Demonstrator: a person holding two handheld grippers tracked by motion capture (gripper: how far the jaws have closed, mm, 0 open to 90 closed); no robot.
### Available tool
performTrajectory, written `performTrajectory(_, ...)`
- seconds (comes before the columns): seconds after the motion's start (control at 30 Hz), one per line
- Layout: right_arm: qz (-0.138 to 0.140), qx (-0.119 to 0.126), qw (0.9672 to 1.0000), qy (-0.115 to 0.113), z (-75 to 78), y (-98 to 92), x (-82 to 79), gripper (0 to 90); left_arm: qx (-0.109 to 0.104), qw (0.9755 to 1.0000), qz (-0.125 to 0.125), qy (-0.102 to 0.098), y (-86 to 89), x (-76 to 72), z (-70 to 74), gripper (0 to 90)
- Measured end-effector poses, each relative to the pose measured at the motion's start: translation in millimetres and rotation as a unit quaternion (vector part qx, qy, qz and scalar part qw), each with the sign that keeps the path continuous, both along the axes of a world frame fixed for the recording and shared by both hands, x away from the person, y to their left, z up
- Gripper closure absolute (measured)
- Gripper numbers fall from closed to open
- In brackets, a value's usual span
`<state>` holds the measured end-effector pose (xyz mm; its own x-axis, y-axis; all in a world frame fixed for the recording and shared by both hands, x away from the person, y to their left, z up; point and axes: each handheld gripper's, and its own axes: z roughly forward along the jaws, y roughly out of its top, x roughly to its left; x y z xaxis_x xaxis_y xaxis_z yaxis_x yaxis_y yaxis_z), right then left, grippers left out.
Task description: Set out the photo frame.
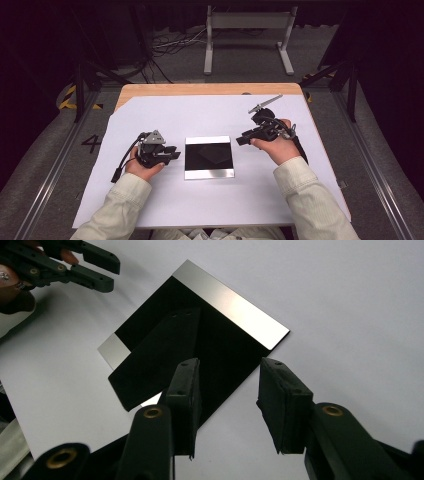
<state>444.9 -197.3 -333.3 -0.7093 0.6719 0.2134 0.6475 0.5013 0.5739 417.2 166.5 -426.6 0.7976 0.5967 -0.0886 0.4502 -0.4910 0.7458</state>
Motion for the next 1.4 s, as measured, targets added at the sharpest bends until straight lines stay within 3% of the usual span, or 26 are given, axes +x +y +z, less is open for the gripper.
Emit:
performTrajectory(0.33,-0.044,0.031,0.9968,0.059,-8.3,-3.2,11.1,59.0,0.001,1.0,0.0,0.001,-0.2,0.0,-0.2,68.3)
performTrajectory(0.47,-0.072,0.054,0.9922,0.086,-12.2,-4.4,15.8,56.5,0.0,1.0,0.0,0.0,-0.4,0.0,-0.4,67.8)
performTrajectory(0.63,-0.08,0.07,0.9884,0.108,-15.9,-5.7,20.2,55.5,0.001,1.0,0.001,0.0,-0.1,-0.1,0.1,67.8)
performTrajectory(0.67,-0.085,0.076,0.9858,0.123,-18.5,-6.5,22.3,55.4,0.001,1.0,0.001,-0.001,-0.1,-0.2,0.2,67.8)
performTrajectory(0.77,-0.09,0.082,0.9836,0.133,-21.0,-7.2,23.9,55.3,0.001,1.0,-0.001,0.0,-0.2,-0.3,0.5,67.8)
performTrajectory(0.87,-0.096,0.096,0.9789,0.152,-24.2,-7.4,25.8,56.3,0.001,1.0,-0.001,0.001,-0.6,-0.4,0.5,67.7)
performTrajectory(1.17,-0.098,0.1,0.9751,0.172,-28.9,-5.0,28.4,60.6,-0.001,1.0,-0.002,0.001,-0.8,-0.3,0.4,67.8)
performTrajectory(1.4,-0.1,0.118,0.9704,0.186,-32.7,-2.9,29.0,62.4,-0.001,1.0,-0.002,0.001,-0.5,0.0,0.3,68.1)
